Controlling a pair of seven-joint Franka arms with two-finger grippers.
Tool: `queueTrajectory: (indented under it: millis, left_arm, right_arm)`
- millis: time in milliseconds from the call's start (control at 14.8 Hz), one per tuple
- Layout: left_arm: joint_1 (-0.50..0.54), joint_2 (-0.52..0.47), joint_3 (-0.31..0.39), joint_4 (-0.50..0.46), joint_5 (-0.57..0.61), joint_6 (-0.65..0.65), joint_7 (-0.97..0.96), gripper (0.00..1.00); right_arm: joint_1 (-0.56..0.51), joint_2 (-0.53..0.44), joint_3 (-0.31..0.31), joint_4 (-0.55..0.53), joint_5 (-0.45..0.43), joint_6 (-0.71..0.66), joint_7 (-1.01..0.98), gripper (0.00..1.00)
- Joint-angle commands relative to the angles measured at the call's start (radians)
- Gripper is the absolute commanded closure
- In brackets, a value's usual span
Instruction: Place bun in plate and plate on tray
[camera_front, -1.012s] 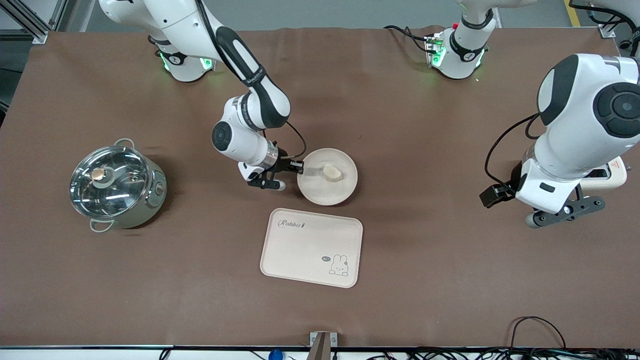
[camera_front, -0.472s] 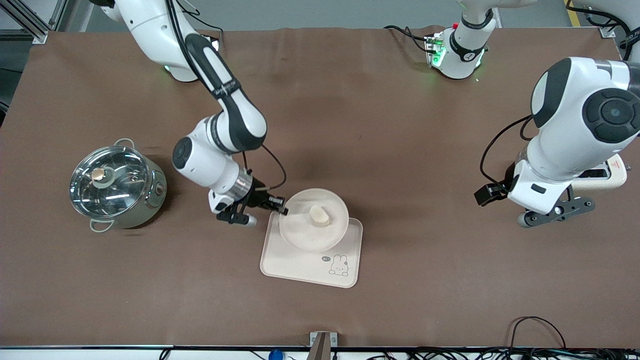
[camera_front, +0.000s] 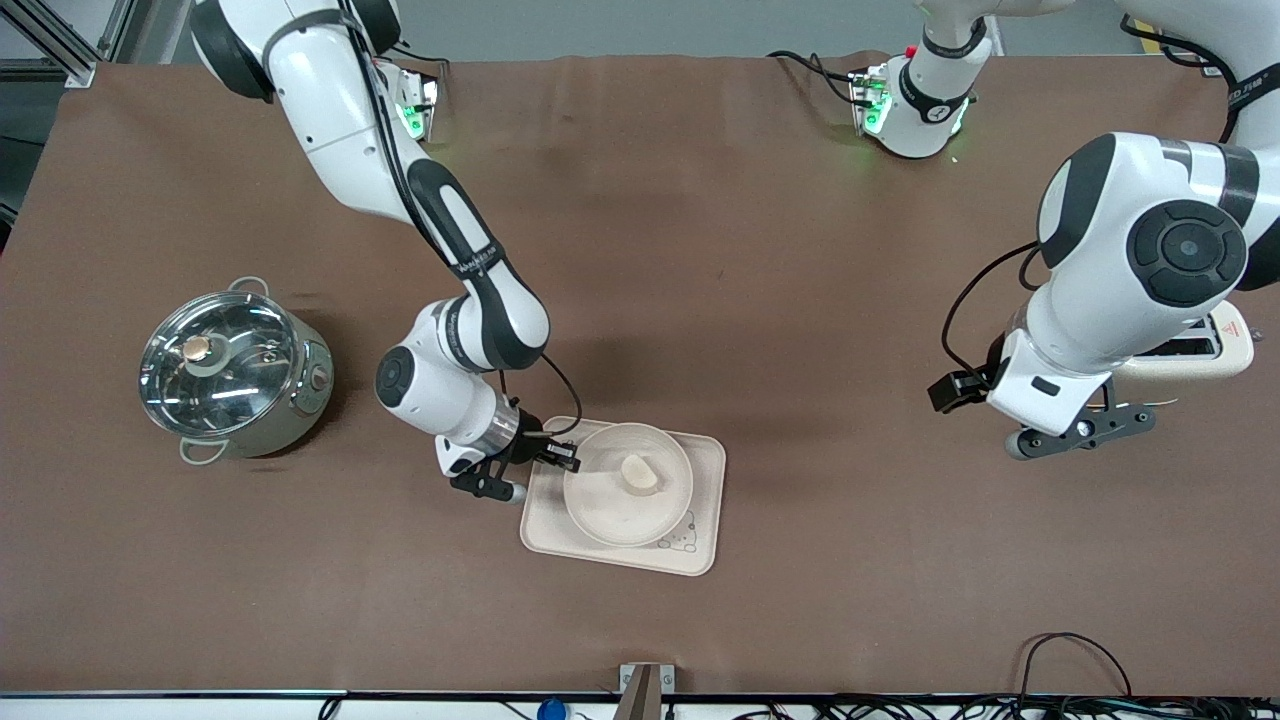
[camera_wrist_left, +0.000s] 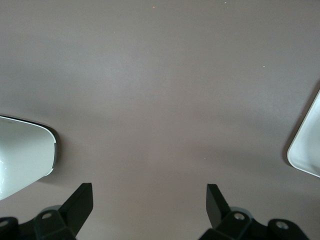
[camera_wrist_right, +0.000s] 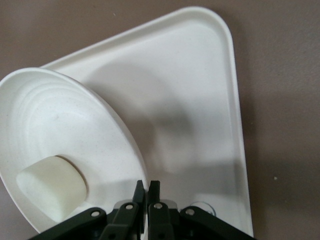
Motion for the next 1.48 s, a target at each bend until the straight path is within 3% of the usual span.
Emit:
queueTrajectory:
  millis: [0,67,135,202,540,810,1147,1417]
  left_arm:
    - [0.008,0.002,-0.002,0.007,-0.005,-0.005,0.015,0.0]
    - [0.01,0.002,-0.002,0.007,-0.004,-0.005,0.015,0.0]
    - [0.01,0.002,-0.002,0.007,-0.004,-0.005,0.015,0.0]
    - [0.011,0.001,-0.002,0.007,-0.005,-0.005,0.013,0.0]
    - [0.016,-0.03,-0.002,0.005,0.001,-0.015,0.015,0.0]
    - [0.001,-0.021,-0.003,0.005,-0.01,-0.022,0.006,0.0]
    - [-0.118,0.06,-0.009,0.01,-0.004,0.027,-0.089,0.0]
    - [-0.09,0.001,-0.005,0.012,0.001,0.024,-0.061,0.0]
  right_arm:
    - [-0.013,0.013,0.003,0.05,-0.011,-0.054,0.028,0.61]
    - [-0.02,0.01,0.003,0.05,-0.012,-0.057,0.03,0.42]
    - [-0.034,-0.002,0.002,0.052,-0.014,-0.084,0.03,0.1]
    - [-0.049,-0.019,-0.013,0.052,-0.019,-0.129,0.028,0.0]
    - [-0.066,-0.13,-0.151,0.098,-0.267,-0.347,0.007,0.0]
    - [-0.129,-0.249,-0.243,0.091,-0.347,-0.567,-0.105,0.0]
    - [-0.132,-0.419,-0.38,0.075,-0.503,-0.79,-0.143,0.0]
    - [-0.131,-0.617,-0.411,0.006,-0.638,-0.891,-0.17,0.0]
